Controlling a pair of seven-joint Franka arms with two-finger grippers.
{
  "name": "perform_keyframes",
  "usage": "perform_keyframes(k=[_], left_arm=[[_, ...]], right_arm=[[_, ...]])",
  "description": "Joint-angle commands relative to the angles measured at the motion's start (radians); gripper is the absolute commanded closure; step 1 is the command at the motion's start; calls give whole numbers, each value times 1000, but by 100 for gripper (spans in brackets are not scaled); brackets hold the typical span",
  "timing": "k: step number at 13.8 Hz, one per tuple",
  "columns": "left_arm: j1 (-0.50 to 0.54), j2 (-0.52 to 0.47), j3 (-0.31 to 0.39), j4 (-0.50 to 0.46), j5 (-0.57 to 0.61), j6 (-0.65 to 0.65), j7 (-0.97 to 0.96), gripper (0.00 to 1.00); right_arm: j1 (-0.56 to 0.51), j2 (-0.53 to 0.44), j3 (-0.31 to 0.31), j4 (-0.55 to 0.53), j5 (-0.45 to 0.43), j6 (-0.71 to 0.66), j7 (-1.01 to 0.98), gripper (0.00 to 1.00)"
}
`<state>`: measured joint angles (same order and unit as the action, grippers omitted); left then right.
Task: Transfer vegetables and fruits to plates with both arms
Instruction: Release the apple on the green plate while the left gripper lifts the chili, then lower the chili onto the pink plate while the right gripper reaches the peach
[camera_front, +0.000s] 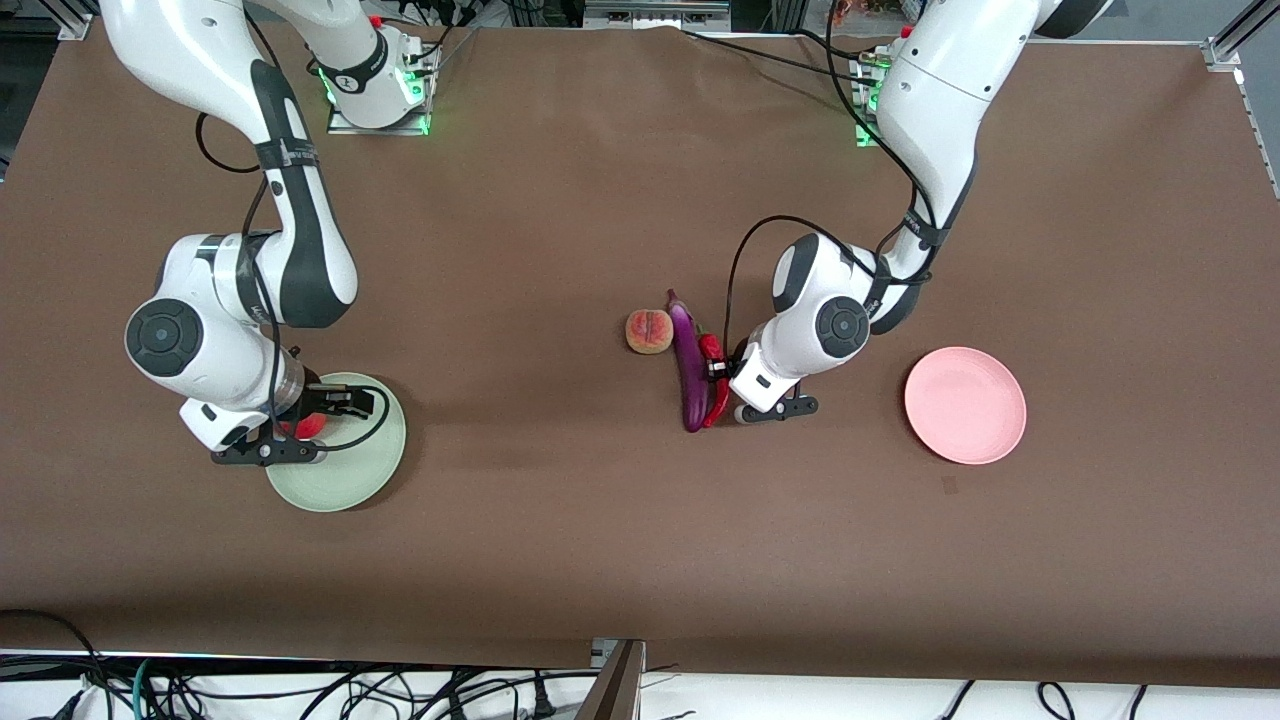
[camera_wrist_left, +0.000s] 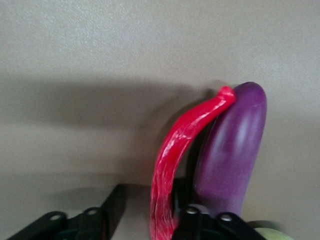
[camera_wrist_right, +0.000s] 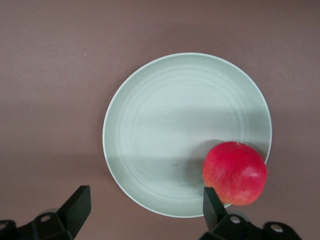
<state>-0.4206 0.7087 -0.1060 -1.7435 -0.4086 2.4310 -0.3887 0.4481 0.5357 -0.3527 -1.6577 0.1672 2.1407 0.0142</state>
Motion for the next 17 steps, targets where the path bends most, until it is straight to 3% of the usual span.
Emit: perform_keyframes(k=[1,4,6,10,13,17], left_arm=[[0,0,-1,-8,-24,-1,42,100],[14,-26,15,2,-13,-82,44,100],[31,-69,69,13,83,-185,56,100],[175,-89,78,116,211,-378,212,100],[302,-86,80,162,333,-417,440,100],[443,-41,81,182,470,-405,727,100]], right_arm=[[32,0,0,12,15,-19,67,1],[58,-2,0,12,15,-25,119,1],[83,-2,0,24,15,-45,174,1],[135,-2,1,33,17,-54,301,1],[245,24,3,44,21,-39,578,1],[369,145,75,209,74,-30,997,1]])
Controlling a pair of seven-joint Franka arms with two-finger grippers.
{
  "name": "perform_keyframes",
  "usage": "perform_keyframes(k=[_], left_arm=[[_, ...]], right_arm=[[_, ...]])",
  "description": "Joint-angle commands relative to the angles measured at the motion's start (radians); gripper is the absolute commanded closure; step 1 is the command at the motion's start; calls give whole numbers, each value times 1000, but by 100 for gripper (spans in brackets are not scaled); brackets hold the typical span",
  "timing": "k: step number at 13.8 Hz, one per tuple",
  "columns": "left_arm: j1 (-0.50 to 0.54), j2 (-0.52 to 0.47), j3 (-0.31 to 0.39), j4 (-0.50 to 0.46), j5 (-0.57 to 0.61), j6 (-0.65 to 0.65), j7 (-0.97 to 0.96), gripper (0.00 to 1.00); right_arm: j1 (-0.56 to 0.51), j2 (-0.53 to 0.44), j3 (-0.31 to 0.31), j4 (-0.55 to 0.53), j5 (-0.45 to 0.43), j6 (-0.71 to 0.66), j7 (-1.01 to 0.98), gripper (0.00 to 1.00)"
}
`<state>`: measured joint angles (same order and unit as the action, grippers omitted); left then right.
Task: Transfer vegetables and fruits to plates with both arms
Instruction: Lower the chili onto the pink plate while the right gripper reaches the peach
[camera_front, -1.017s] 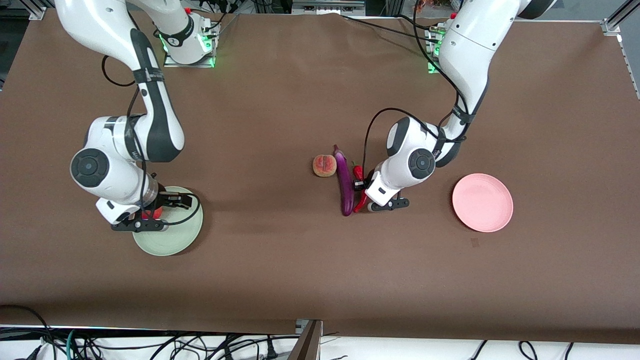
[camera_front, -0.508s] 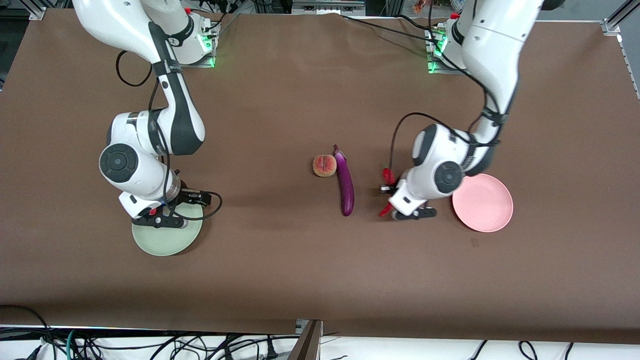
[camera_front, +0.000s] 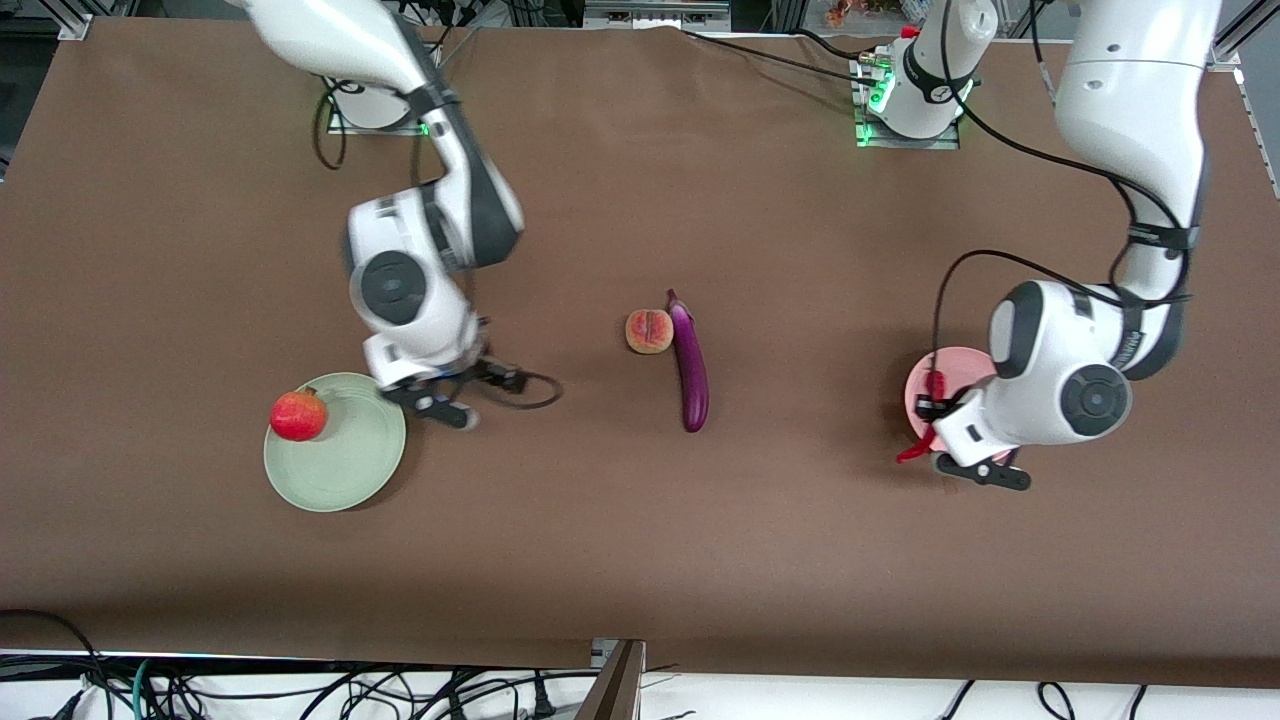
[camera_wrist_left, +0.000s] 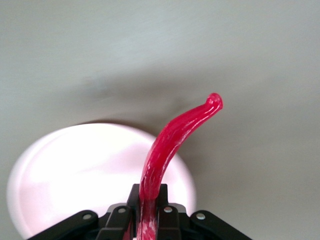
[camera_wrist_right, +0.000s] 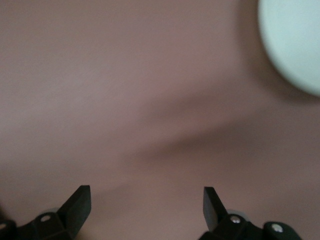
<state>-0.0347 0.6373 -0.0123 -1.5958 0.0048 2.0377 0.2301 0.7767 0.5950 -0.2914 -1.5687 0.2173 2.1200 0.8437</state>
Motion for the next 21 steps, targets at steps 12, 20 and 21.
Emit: perform_keyframes(k=[12,20,21], left_arm=[[108,-42,-28,26,9,-99,107,0],[90,-114,-149,28,-365,-151,-225,0],[90,-114,-152,28,-365,-152,-235,0]], right_arm=[[208,253,69,179,24,230,669,1],[222,261,67,154,8,213,666,1],[225,261,67,135,7,213,666,1]])
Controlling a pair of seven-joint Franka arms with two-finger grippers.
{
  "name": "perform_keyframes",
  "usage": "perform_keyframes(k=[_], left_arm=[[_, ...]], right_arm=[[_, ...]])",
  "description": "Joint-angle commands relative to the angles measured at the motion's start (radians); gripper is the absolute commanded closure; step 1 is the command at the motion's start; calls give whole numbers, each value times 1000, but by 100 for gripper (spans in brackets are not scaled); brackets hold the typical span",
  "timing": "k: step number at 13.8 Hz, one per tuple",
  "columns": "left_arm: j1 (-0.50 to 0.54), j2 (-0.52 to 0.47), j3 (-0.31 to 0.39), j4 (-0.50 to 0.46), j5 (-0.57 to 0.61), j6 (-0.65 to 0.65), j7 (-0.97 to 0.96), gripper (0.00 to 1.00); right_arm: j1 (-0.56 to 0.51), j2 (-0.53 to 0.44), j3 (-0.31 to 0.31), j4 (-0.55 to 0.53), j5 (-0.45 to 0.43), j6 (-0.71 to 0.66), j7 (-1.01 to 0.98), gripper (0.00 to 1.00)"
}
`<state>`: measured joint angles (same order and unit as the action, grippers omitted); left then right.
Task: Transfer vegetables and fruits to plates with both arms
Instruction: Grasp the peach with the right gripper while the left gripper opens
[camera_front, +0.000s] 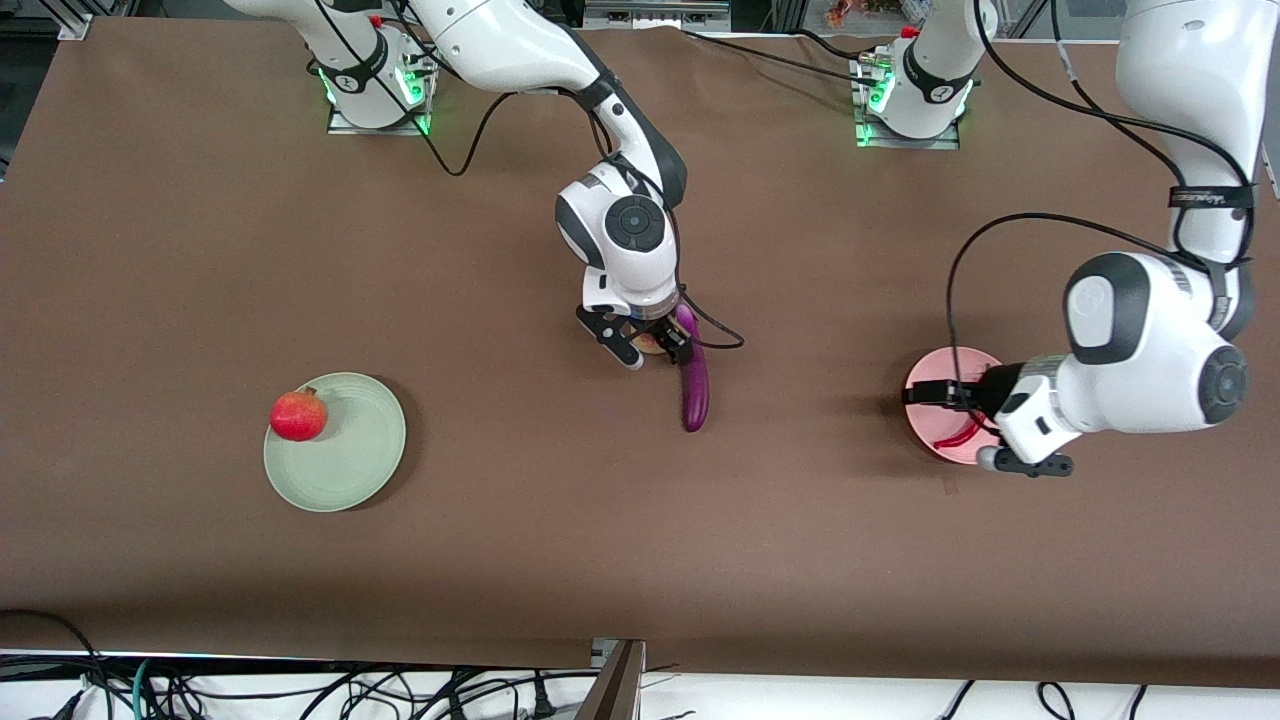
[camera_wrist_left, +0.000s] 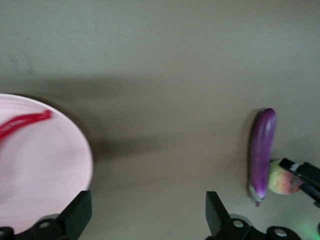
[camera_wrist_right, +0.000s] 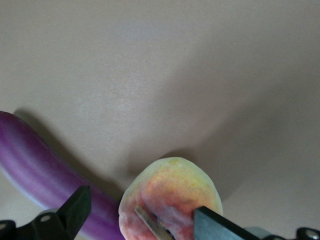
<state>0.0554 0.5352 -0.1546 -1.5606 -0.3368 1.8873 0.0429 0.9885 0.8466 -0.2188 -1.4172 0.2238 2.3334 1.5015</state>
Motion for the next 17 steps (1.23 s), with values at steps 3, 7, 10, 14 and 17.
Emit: perform_keyframes(k=[3,7,10,14,17], left_arm=[[0,-11,-10,-7,-24,-1,-47,0],[-6,-7,-10,-10,-24,-1,-49,0],[-6,-7,-10,-12,-24,-1,-51,0],[-6,-6,-10,-12,-24,-1,-54,0],[-20,-7,-11,-9,-25,1,-90,0]], right_arm=[[30,9,-5,-43,2,0,-1,29],[41,9,-4,-46,2,-2,-9,100],[22,-12,-13,-36,6,-60,-91,100],[-54,-93,-52,-19,6,-262,-341,100],[-68,-112,-172,-20,9,-356,-614,100]])
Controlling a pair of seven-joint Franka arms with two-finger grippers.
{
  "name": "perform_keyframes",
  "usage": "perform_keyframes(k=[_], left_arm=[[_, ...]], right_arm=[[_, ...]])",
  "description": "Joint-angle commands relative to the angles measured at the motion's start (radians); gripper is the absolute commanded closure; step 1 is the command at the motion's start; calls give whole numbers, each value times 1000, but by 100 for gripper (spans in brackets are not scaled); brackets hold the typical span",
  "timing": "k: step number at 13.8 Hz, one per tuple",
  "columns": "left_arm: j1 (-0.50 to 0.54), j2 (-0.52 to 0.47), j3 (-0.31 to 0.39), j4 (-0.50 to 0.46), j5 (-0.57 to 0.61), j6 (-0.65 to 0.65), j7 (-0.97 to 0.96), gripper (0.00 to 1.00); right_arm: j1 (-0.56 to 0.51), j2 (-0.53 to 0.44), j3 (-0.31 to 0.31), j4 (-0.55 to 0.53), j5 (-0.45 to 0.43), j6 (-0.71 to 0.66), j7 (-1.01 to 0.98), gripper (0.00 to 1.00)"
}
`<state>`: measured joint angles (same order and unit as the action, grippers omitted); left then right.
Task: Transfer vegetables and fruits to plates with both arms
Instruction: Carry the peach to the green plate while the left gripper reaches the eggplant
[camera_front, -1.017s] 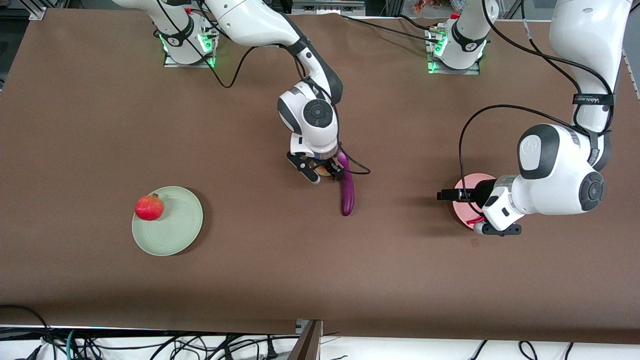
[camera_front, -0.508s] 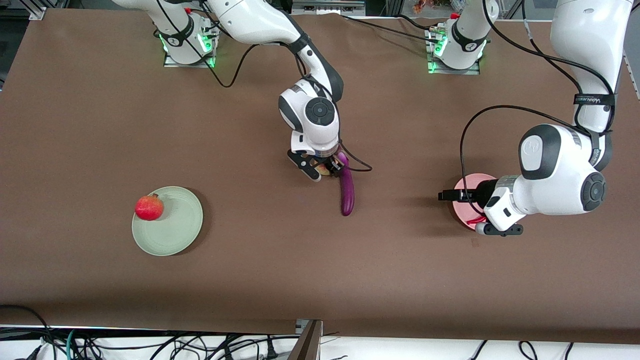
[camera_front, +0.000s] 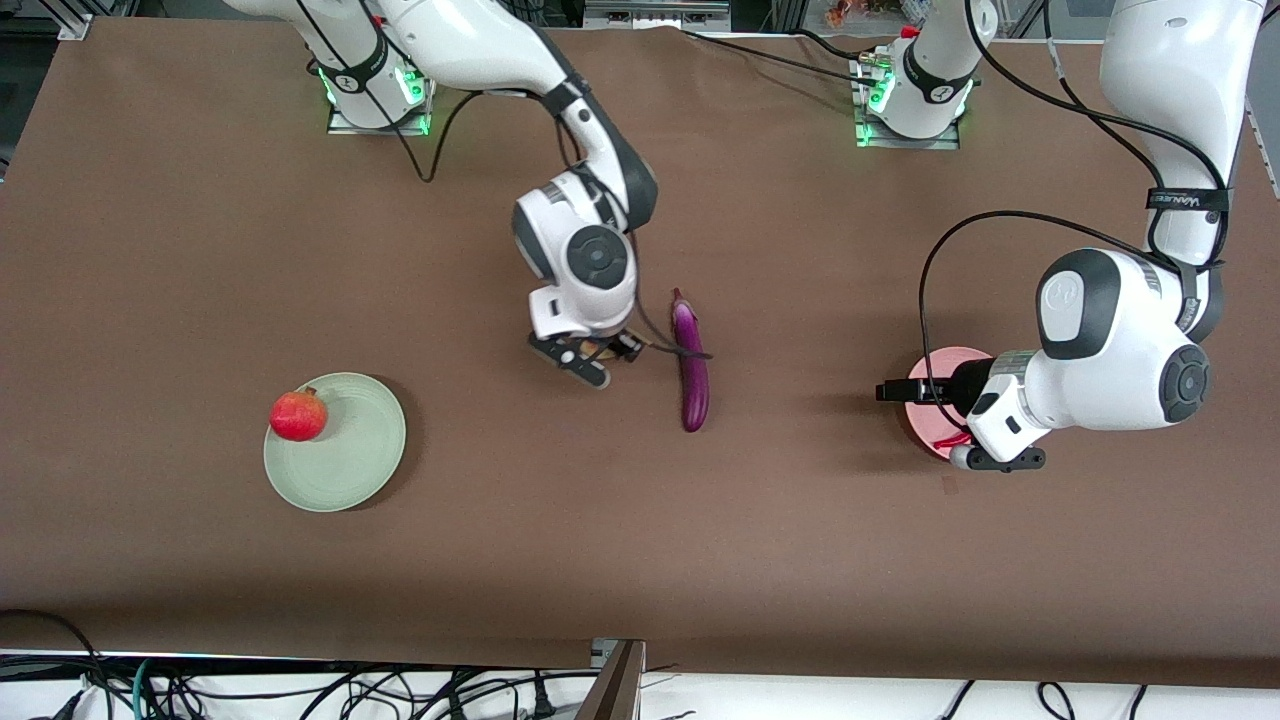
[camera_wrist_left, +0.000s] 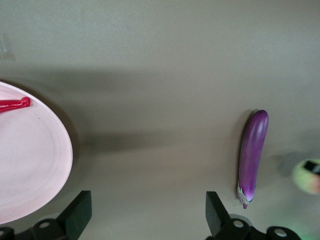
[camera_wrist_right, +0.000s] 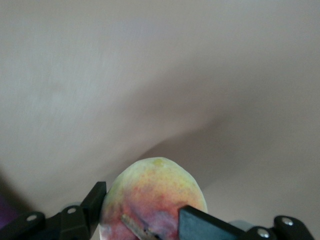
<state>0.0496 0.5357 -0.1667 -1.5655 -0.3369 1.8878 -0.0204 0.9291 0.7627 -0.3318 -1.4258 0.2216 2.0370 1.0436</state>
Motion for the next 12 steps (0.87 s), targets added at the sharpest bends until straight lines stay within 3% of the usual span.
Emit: perform_keyframes(k=[1,3,7,10,12], left_arm=[[-48,-5,0,-4,-28,16,-56,0],[-149,10,-1,-14,-25,118,-242,0],[-356,88,4,-18,-14,302,-519,0],[-453,174,9,-18,62,486,-647,0],[-480,226,9,-8,149,517,-702,0]], right_arm=[[-10,-29,-120,-12,12,-104,-269,100],[-18,-28,-228,-22,16,-132,-486,100],[-125,-28,-331,-50,16,-121,-866,100],[-261,3,-322,-51,24,-26,-1022,100],[-321,33,-265,-51,70,35,-1045,100]])
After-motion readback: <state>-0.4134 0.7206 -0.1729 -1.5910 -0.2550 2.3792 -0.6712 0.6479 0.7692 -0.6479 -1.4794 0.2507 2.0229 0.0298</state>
